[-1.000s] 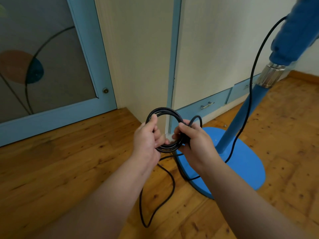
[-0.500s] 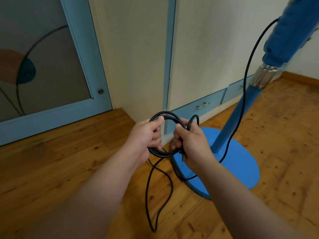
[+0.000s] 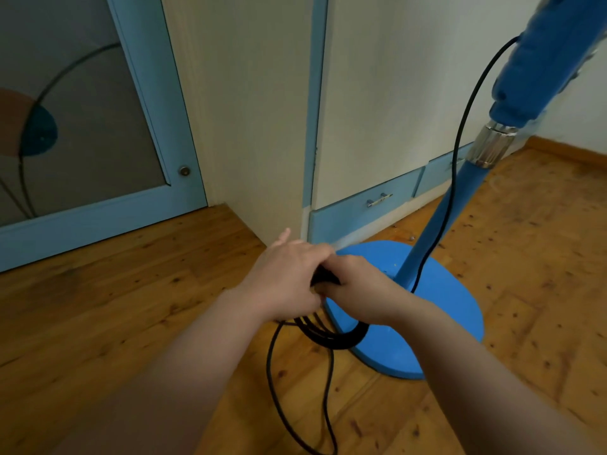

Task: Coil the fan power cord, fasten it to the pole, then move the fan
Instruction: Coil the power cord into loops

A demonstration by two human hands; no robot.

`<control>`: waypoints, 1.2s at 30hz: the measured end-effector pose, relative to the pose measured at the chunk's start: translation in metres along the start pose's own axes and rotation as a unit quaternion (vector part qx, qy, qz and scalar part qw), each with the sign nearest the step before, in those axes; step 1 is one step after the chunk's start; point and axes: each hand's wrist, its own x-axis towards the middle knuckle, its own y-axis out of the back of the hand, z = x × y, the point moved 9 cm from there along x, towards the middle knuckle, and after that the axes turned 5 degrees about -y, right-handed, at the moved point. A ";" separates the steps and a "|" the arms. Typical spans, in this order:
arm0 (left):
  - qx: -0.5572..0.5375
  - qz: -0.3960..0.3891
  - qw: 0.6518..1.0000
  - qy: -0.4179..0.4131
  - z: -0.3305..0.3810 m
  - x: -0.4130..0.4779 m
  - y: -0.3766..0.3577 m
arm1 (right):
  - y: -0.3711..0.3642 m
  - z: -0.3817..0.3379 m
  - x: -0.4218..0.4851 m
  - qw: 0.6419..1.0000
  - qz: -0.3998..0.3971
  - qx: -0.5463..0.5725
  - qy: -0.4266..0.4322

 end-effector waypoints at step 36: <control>-0.747 0.275 0.543 0.267 -0.047 -0.017 -0.015 | -0.002 0.032 -0.001 0.758 0.242 0.573 -0.194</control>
